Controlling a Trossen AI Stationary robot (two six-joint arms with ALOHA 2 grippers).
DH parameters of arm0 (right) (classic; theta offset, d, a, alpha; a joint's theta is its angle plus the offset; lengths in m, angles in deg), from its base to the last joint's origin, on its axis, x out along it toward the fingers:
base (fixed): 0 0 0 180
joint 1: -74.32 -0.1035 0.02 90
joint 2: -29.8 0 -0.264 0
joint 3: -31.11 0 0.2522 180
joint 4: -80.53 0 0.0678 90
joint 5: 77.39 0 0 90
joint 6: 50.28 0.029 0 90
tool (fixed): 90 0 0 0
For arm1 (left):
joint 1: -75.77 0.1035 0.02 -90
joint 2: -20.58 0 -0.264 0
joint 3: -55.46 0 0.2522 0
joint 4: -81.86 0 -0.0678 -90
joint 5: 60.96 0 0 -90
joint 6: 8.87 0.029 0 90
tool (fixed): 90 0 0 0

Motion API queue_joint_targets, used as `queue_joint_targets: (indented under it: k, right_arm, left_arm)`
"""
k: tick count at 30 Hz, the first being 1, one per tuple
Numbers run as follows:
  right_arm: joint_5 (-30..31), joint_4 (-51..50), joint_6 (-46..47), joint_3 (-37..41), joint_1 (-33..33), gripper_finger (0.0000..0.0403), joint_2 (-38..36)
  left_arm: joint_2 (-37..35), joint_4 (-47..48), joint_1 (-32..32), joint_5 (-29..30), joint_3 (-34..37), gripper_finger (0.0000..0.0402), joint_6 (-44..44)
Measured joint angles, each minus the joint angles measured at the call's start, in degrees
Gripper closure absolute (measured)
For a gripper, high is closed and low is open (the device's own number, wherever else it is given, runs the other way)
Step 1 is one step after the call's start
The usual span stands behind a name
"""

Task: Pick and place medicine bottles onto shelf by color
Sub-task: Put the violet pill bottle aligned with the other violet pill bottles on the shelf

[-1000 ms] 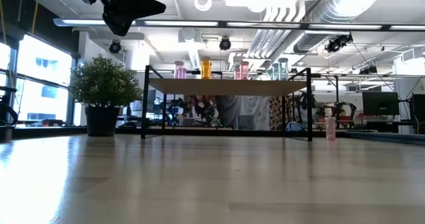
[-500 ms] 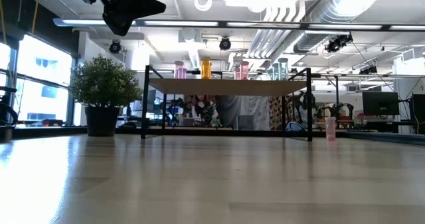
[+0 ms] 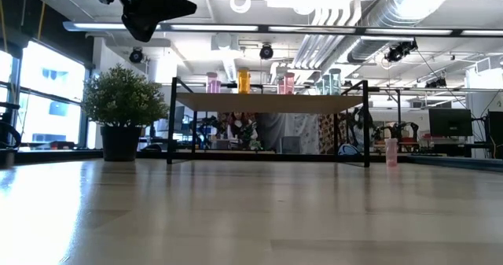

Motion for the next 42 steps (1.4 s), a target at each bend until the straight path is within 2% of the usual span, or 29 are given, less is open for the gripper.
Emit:
queue_joint_targets:
  k: [10, 23, 27, 36, 42]
  right_arm:
    - [0.70, 0.03, -1.54, 0.00, 2.18, 0.0177, 0.00]
    - [0.81, -0.15, -3.04, 0.00, 5.14, 0.0171, -0.02]
    - [0.62, -0.34, -3.05, 0.00, 5.17, 0.0186, -0.02]
    - [0.31, -0.35, -3.04, 0.00, 5.17, 0.0254, -0.02]
    - [0.20, -0.35, -3.04, 0.00, 5.17, 0.0274, -0.04]
  left_arm:
    - [0.00, -0.02, 0.00, 0.00, 0.00, 0.0135, -0.01]
    - [0.00, 0.00, 0.00, 0.00, 0.00, 0.0135, 0.01]
    - [0.00, 0.00, 0.00, 0.00, 0.00, 0.0135, 0.01]
    - [0.00, 0.00, -0.02, 0.02, 0.00, 0.0135, 0.01]
    - [0.00, 0.00, -0.02, 0.00, 0.00, 0.0135, 0.01]
